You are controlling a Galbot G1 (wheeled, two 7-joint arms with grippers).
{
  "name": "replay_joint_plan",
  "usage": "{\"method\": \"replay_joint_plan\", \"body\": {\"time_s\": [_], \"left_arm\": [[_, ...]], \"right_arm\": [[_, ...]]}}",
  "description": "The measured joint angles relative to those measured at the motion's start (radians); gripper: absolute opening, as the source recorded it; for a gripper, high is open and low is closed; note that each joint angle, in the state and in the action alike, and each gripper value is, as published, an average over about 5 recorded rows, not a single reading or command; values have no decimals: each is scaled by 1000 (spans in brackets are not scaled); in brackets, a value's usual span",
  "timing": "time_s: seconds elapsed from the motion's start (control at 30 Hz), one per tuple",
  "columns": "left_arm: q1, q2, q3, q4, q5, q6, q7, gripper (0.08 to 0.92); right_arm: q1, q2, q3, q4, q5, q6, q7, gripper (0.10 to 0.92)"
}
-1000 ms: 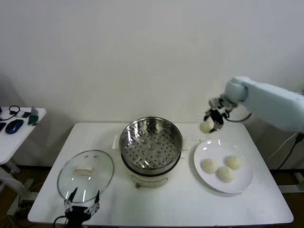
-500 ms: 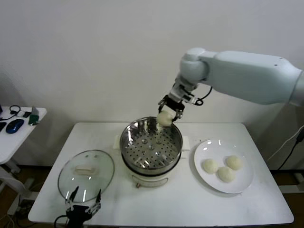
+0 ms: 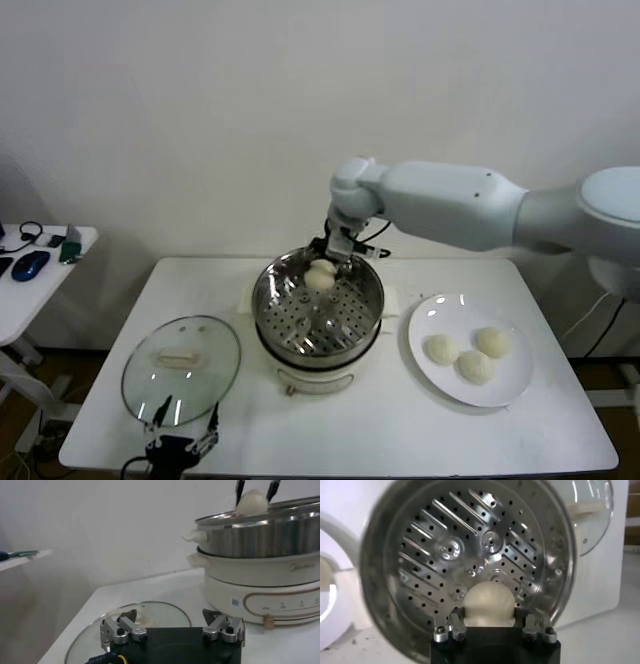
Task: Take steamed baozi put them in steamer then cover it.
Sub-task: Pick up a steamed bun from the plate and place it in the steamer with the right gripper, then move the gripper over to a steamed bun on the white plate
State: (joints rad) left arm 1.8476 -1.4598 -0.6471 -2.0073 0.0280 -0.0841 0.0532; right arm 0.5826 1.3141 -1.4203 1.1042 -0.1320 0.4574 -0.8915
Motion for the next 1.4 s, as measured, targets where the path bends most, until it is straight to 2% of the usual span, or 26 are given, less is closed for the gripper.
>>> {"method": "replay_joint_plan", "body": {"time_s": [0.23,0.47,0.57,0.7,0.83,1.07,1.23,1.4], "left_arm": [[-1,0,1,0,-2,-3,-2,823],[-4,-1,0,0,-5,-3,-3,823],[-2,-3,0,-3,-5,-2,-3,823],[3,-3,1,-9,-2,-1,-3,823],[10,-3,-1,-15,2,0,-2,823],[13,0,-8,-21,4,1,0,823],[12,2,-9,-26,6,1,4,823],[7,2,-13,-26,5,0,5,823]], "right_arm": [[-59,43,14,-92,-55,34,21,665],[-80,61,26,-144,-60,57,34,805],[-62,55,20,-141,-21,59,23,820],[9,36,-18,-119,98,52,-16,822],[119,0,-93,-81,292,4,-70,823],[304,-145,-251,31,630,-226,-107,823],[375,-281,-364,150,755,-409,-71,823],[378,-410,-423,263,805,-560,-12,823]]}}
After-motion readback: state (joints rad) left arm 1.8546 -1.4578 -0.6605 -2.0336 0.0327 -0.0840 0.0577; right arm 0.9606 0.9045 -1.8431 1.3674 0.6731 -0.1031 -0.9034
